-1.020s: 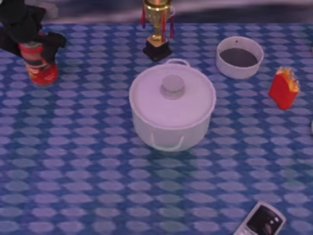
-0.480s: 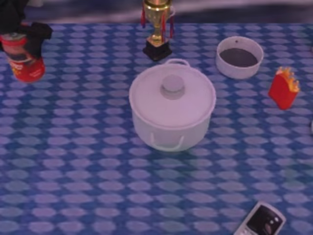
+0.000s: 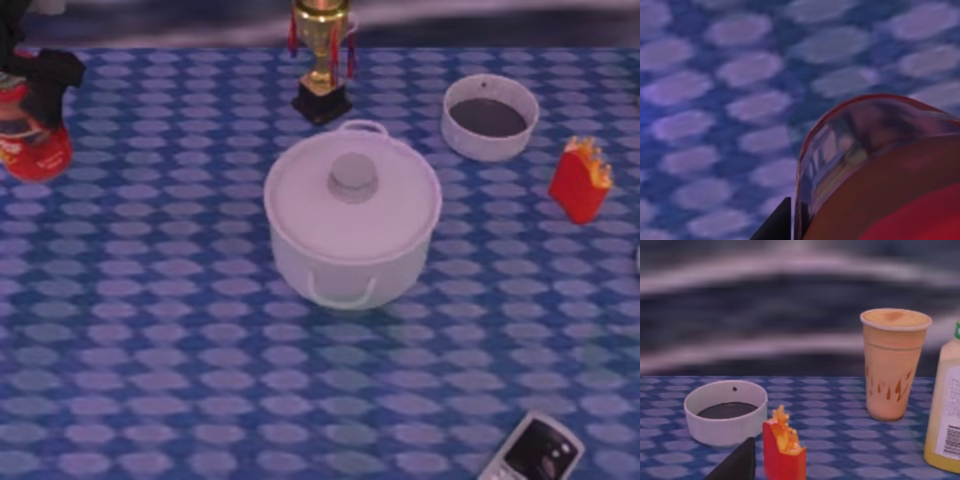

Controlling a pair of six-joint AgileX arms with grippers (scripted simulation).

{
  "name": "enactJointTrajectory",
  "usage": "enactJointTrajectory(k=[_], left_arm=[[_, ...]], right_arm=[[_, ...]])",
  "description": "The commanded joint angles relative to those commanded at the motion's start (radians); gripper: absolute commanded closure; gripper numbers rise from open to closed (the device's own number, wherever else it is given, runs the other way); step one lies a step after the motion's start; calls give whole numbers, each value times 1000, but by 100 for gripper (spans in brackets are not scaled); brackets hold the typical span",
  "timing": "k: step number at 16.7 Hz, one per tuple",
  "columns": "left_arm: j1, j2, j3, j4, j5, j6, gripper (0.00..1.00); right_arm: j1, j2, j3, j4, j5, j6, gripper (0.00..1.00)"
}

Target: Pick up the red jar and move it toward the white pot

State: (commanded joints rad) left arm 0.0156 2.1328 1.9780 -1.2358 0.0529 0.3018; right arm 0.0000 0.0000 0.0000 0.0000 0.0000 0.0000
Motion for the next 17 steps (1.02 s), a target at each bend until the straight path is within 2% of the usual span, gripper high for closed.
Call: enactJointTrajectory(k=[4, 7, 14, 17], left_arm=[[-8, 3, 1, 0, -1, -1, 100], [-51, -14, -53, 38, -15, -69, 100], [-259, -117, -335, 241, -95, -489, 100], [-323, -150, -425, 303, -119, -589, 100]], right_arm=[[0, 0, 0, 0, 0, 0, 0], [0, 0, 0, 0, 0, 0, 0], [0, 0, 0, 0, 0, 0, 0], [0, 0, 0, 0, 0, 0, 0]])
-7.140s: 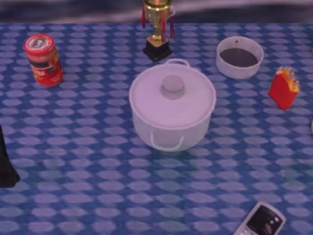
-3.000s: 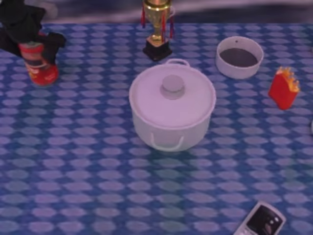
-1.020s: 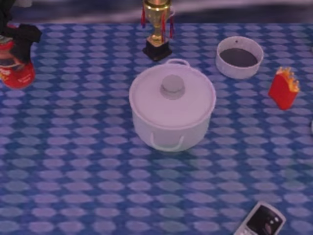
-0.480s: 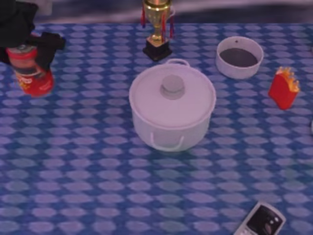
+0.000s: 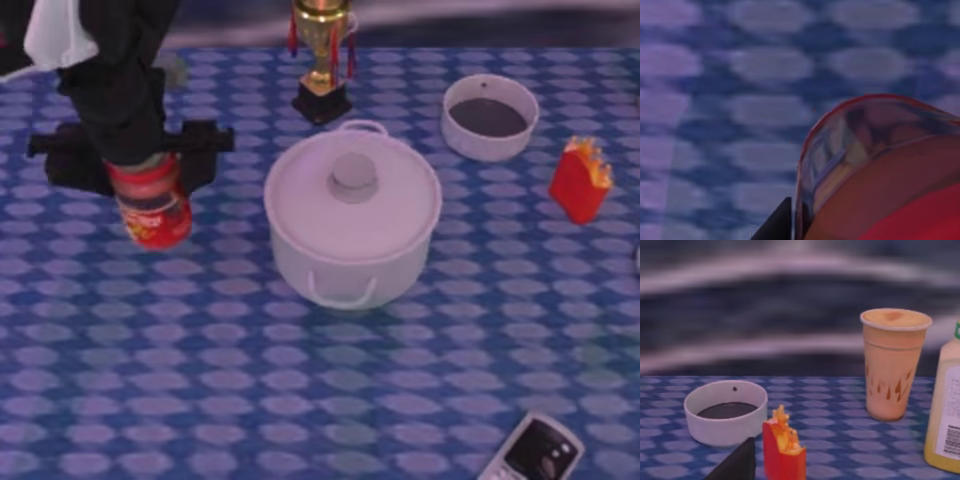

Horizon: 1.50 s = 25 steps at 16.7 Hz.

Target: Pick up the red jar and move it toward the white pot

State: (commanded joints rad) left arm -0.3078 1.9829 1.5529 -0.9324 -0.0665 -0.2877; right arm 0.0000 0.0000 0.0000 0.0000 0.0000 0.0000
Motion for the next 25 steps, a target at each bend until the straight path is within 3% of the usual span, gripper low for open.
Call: enactJointTrajectory(k=[6, 12, 17, 25], left_arm=[[-6, 1, -14, 11, -1, -11, 100], [-3, 63, -90, 160, -2, -7, 100], [-3, 73, -101, 177, -1, -6, 100], [-3, 73, -101, 177, -1, -6, 40]], right_arm=[[0, 0, 0, 0, 0, 0, 0], [0, 0, 0, 0, 0, 0, 0], [0, 0, 0, 0, 0, 0, 0], [0, 0, 0, 0, 0, 0, 0]])
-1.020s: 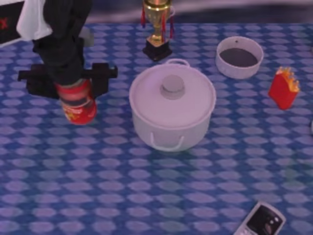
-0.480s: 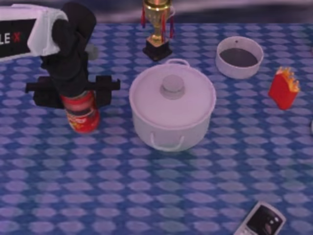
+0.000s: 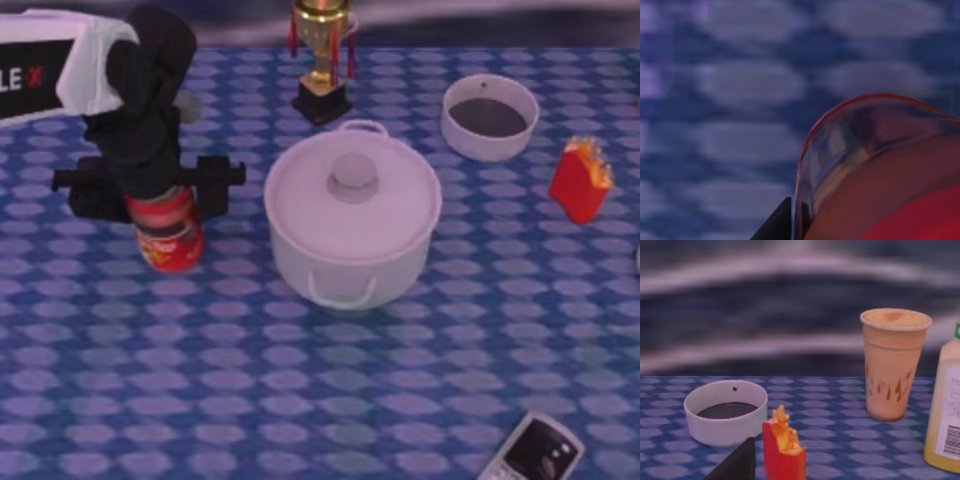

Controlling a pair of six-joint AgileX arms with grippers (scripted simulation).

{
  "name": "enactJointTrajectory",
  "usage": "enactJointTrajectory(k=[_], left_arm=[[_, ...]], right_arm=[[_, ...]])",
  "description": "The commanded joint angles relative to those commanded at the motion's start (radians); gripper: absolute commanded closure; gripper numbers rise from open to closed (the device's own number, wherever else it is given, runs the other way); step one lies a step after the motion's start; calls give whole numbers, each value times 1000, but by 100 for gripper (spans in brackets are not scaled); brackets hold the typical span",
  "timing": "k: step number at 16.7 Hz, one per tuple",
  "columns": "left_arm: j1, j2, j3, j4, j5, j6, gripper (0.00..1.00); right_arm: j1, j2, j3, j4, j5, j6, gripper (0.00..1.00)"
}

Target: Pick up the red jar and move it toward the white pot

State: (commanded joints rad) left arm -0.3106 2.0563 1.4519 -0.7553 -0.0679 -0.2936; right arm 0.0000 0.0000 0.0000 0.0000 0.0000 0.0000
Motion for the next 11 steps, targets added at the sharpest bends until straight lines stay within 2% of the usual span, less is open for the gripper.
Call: enactJointTrajectory(k=[5, 11], left_arm=[[0, 0, 0, 0, 0, 0, 2], [0, 0, 0, 0, 0, 0, 0]], right_arm=[[0, 0, 0, 0, 0, 0, 0], [0, 0, 0, 0, 0, 0, 0]])
